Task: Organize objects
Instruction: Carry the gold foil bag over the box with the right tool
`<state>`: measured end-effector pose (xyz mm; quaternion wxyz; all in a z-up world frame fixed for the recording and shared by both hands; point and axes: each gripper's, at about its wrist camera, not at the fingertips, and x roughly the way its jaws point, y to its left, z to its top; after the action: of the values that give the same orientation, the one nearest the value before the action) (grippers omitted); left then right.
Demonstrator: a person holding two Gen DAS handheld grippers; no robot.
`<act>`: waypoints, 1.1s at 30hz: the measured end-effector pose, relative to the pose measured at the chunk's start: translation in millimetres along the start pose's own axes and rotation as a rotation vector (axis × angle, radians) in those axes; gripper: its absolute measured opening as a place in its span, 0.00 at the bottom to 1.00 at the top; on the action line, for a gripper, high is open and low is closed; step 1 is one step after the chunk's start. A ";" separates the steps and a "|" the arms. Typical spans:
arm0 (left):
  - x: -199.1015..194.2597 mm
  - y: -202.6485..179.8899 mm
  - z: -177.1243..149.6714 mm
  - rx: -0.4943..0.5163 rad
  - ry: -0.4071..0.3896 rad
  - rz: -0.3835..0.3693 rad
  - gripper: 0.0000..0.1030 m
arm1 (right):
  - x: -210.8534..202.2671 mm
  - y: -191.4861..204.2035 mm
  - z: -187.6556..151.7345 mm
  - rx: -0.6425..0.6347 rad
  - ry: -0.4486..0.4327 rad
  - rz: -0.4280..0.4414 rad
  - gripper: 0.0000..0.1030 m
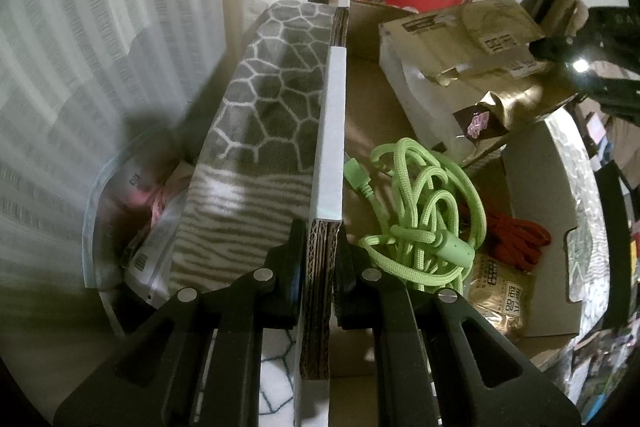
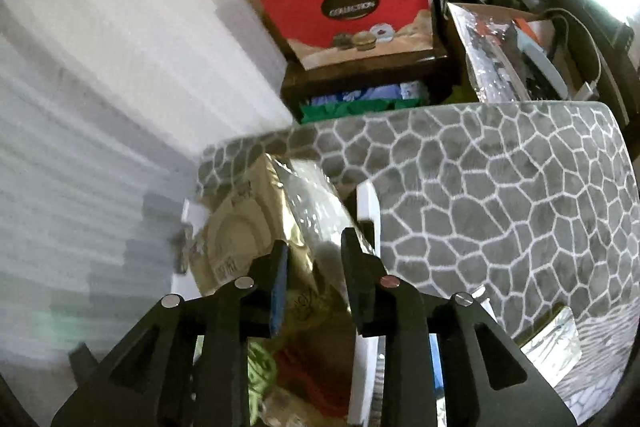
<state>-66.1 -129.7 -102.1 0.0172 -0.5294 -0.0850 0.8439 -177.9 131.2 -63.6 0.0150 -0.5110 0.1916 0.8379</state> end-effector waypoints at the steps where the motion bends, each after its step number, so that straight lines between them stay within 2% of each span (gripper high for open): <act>1: -0.2 0.0 0.3 0.000 0.000 0.000 0.10 | -0.3 0.7 -1.8 -0.011 0.000 -0.007 0.32; 6: -0.1 -0.1 0.1 -0.001 0.001 -0.003 0.10 | -1.2 3.4 -5.5 -0.082 0.011 -0.036 0.31; 10: -0.2 0.2 0.3 0.000 0.000 0.000 0.10 | -2.1 8.7 -11.3 -0.157 0.009 -0.064 0.26; 15: -0.3 0.2 0.3 0.001 0.001 0.000 0.10 | -1.6 12.6 -14.6 -0.214 0.025 -0.082 0.24; 18: -0.2 0.2 0.3 0.002 0.000 0.000 0.10 | 1.2 14.0 -15.0 -0.255 0.078 -0.089 0.25; 20: -0.2 0.2 0.3 0.001 0.000 0.000 0.10 | 1.9 18.1 -16.8 -0.301 0.100 -0.117 0.30; 23: -0.2 0.0 0.3 0.002 0.001 0.000 0.09 | 4.6 27.0 -21.0 -0.385 0.124 -0.170 0.30; 27: -0.2 0.0 0.2 0.000 0.001 -0.002 0.09 | 10.4 37.5 -24.6 -0.469 0.167 -0.213 0.24; 29: -0.5 -0.3 0.2 0.001 0.001 -0.002 0.09 | 11.8 35.0 -21.0 -0.452 0.194 -0.182 0.22; 33: -1.0 -1.2 0.1 -0.001 -0.001 -0.005 0.09 | 13.0 13.0 -3.2 -0.284 0.238 -0.043 0.19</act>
<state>-65.9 -128.7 -101.0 0.0192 -0.5289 -0.0867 0.8441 -184.3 115.8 -72.2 -0.0623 -0.6076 0.0611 0.7894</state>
